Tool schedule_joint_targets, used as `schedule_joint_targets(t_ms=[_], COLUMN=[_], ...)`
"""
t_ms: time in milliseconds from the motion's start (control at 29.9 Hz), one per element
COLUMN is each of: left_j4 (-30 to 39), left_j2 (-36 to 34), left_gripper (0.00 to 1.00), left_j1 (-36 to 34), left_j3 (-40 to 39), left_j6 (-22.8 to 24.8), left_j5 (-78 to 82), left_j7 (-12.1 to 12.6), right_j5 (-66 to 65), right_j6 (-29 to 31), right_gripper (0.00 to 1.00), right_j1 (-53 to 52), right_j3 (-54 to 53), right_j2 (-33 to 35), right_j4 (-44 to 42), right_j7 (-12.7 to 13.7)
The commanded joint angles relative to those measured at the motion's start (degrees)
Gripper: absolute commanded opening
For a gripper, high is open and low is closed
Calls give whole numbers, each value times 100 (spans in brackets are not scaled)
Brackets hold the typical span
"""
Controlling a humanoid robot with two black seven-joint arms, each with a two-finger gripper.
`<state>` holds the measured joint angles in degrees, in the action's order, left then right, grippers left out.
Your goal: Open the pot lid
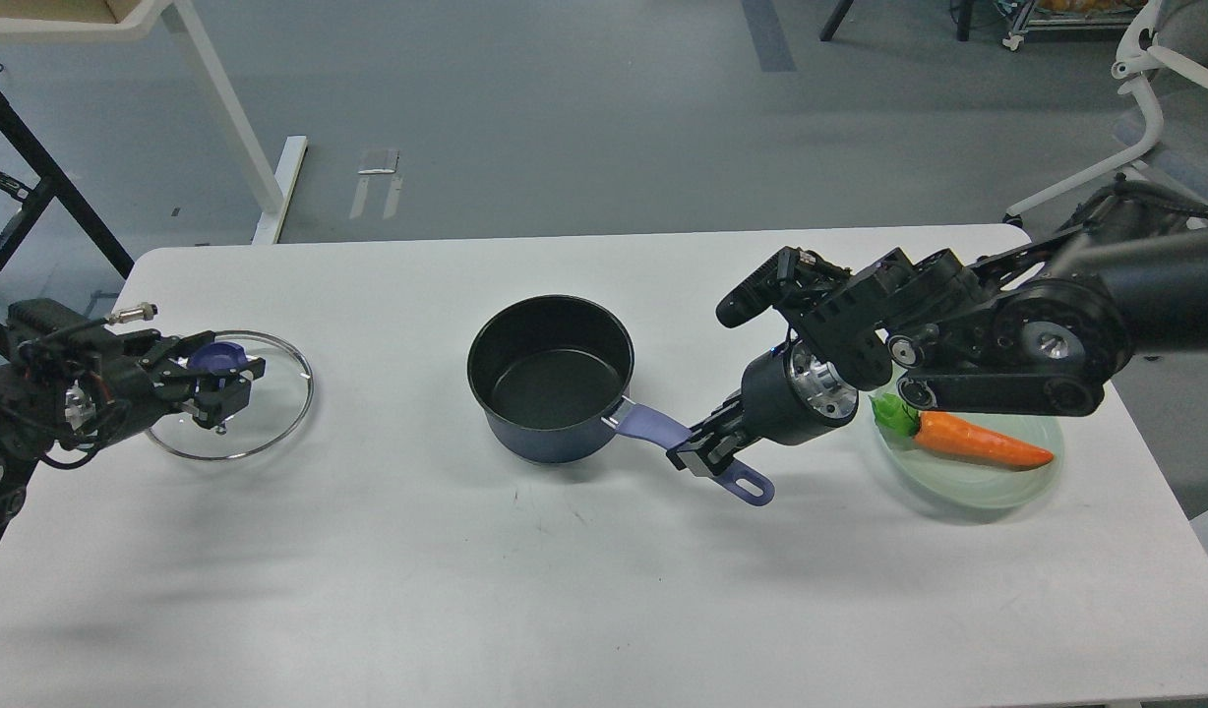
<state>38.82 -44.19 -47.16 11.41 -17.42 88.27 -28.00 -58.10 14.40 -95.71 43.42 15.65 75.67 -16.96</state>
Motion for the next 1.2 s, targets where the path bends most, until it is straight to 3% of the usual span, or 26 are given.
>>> schedule_joint_targets(t_ms=[0,267,334,401,535,903,1036,1170], left_j4=[-15,-15,-15,-15,-15,3,3,3], left_j2=[86,112,112,103,86,42,33,33], left_gripper=[42,45,56,77,84,96,99,99], left_j1=[49,173,164,137,102,-161,-451,-732], left_j3=[2,-16,-7,-7,-7,-69,-60,-95], left_j6=[2,2,2,2,11,46,142,546], left_j5=[-21,-153,-284,-459,-601,-1337,-2619,-3508], left_j7=[0,0,0,0,0,0,0,0], right_j5=[0,0,0,0,0,-9,-9,0], right_j6=[-7,2,2,-7,-7,-16,-25,-25], right_gripper=[21,21,22,23,29,33,53,65], right_j1=[9,0,0,9,9,70,70,70], right_j3=[0,0,0,0,-9,-105,-115,-141], right_j2=[25,43,52,52,43,52,60,69], right_j4=[0,9,9,0,-9,-26,-26,-44], right_j7=[0,0,0,0,9,9,9,0])
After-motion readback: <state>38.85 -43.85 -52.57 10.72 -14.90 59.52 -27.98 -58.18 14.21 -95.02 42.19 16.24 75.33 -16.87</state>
